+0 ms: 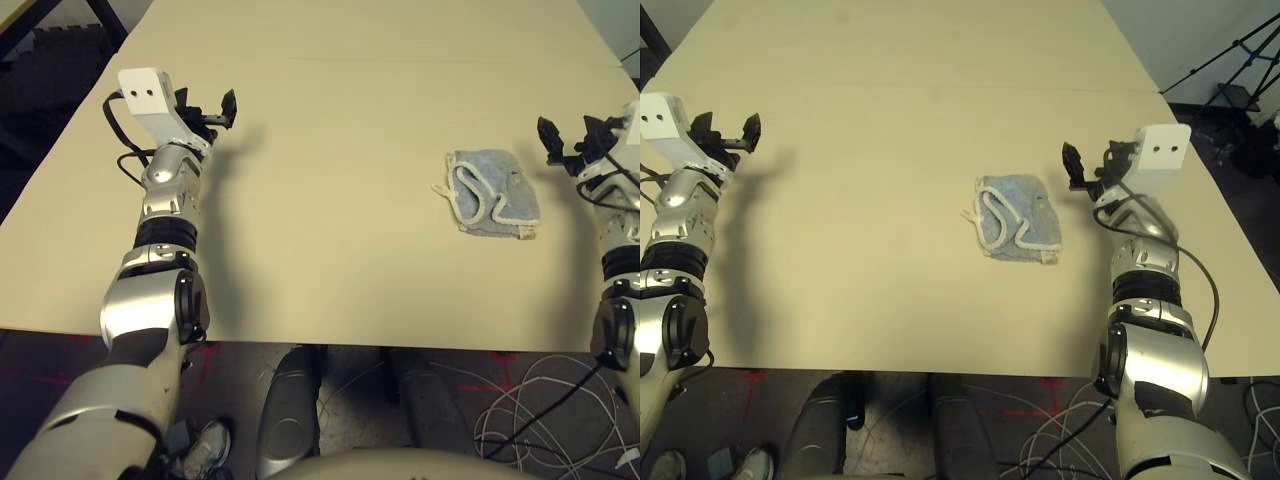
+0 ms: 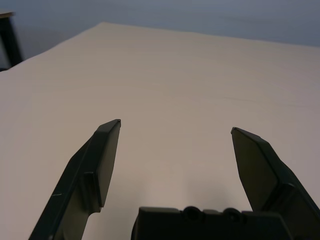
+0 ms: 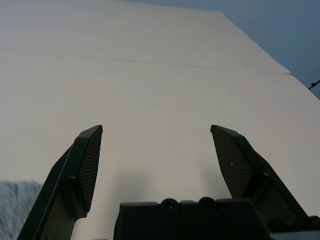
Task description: Wipe the water off the table with a rag.
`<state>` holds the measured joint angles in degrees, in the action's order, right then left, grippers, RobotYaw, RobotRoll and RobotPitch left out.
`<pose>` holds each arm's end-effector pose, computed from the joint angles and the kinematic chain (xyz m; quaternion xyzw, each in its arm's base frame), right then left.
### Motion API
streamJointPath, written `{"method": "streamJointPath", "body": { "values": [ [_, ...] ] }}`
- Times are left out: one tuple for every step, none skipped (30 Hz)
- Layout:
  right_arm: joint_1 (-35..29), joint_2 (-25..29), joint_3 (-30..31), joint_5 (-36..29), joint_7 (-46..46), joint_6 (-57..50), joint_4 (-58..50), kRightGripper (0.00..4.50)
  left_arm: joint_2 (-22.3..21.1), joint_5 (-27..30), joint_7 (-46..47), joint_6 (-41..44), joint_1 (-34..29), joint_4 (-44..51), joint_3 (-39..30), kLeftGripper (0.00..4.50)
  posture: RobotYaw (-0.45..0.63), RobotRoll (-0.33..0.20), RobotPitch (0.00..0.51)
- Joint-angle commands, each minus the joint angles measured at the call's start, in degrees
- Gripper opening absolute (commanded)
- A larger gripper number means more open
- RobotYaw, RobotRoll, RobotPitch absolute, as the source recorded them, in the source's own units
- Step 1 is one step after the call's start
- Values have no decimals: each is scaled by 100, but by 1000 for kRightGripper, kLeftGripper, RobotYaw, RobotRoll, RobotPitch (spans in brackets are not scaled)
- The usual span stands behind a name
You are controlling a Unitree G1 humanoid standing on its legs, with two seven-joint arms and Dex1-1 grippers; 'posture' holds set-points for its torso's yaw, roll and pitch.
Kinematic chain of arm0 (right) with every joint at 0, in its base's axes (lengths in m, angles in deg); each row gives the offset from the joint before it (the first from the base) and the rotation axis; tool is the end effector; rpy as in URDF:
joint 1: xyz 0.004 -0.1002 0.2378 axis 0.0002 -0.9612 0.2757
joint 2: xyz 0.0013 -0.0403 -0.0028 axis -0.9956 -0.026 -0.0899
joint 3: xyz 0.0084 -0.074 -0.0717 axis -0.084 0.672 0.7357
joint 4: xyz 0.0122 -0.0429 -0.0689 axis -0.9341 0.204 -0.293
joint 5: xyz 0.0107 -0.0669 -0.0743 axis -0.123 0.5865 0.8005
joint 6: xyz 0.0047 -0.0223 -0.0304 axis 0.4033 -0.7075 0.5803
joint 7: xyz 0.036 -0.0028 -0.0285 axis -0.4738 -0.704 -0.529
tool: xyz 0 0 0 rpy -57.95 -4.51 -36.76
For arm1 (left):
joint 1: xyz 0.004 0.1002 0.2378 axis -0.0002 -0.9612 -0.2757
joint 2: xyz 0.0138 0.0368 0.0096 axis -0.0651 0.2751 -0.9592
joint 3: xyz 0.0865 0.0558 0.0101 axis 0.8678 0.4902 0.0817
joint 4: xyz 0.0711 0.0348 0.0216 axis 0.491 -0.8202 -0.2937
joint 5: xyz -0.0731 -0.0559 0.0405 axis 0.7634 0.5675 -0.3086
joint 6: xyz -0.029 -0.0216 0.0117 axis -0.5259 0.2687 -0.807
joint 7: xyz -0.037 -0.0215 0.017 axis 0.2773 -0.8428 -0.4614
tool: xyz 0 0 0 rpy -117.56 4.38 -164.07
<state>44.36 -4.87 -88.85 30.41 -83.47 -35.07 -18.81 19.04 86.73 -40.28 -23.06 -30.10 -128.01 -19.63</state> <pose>0.3088 -0.3323 0.1587 -0.0423 -0.0958 0.0177 0.9943 0.3436 0.2681 0.1714 -0.0067 -0.1422 0.0745 0.9870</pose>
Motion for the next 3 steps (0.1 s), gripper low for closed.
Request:
{"method": "streamJointPath", "body": {
  "values": [
    [41, 101, -112, 64, -112, 150, 298, 4479, 46, -22, 307, -9, -201, -236, -72, 4500, -22, 0, 246],
    [53, 102, -112, 80, -124, 191, 338, 4479, 73, -34, 332, -11, -218, -269, -54, 4500, -26, 0, 244],
    [66, 106, -114, 95, -136, 216, 376, 4479, 103, -45, 340, -8, -223, -304, -32, 4500, -26, 0, 243]
  ]
}}
